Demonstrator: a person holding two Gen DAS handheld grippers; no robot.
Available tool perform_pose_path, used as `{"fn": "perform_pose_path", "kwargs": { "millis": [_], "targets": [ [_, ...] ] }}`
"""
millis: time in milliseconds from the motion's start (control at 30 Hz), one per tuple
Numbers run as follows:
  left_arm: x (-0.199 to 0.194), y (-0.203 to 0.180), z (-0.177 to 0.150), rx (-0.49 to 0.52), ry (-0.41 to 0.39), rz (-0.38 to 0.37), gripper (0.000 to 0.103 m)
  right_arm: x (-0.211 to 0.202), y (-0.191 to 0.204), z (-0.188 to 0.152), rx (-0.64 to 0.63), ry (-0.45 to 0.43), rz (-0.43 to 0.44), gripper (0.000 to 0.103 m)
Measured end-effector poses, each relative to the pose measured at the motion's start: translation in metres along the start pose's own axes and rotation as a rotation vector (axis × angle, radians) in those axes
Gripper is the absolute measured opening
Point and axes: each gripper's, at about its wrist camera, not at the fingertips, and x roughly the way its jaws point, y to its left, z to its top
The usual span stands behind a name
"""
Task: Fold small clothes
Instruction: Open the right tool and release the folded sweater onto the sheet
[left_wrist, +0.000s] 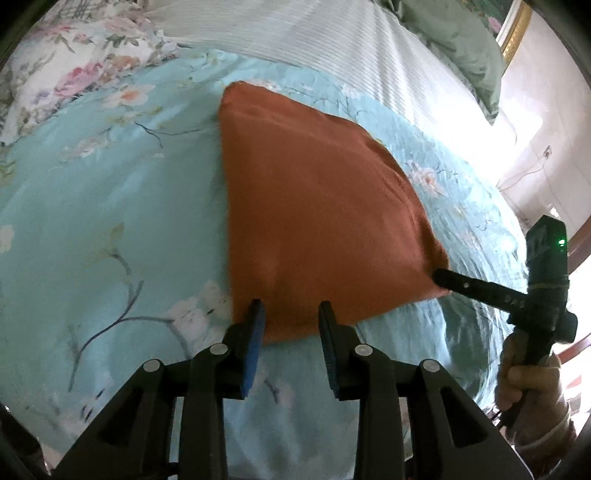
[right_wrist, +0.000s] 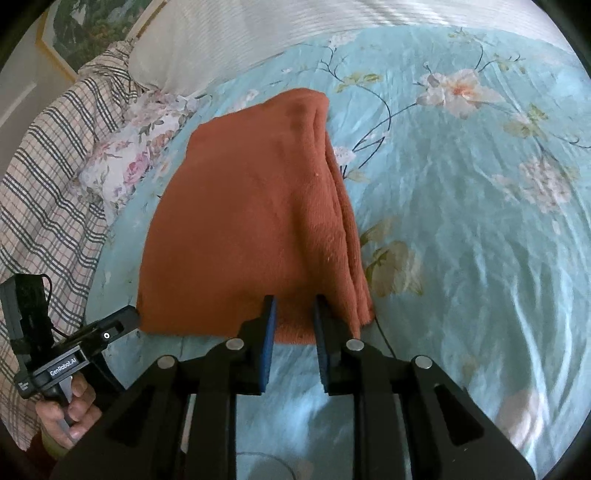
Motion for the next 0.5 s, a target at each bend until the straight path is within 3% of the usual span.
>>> {"fn": "perform_pose_path", "kwargs": {
  "millis": [67,133,333,500],
  "targets": [
    [-0.008,0.000,-0.004,-0.001,-0.006,0.022,0.045,-0.009,0.004,-0.004,-0.007,-0.010,-0.001,0.032],
    [-0.015,0.002,-0.008,-0.002,-0.016,0.042,0.049,-0.016,0.007,-0.007,-0.018,-0.017,-0.003,0.039],
    [-0.026,0.005,-0.018,0.005,-0.010,0.108,0.068,-0.027,0.014,-0.022,-0.048,-0.007,-0.022,0.041],
    [-0.030,0.007,-0.023,-0.010,-0.007,0.100,0.070,-0.031,0.012,-0.030,-0.044,0.006,-0.027,0.043]
  ]
}}
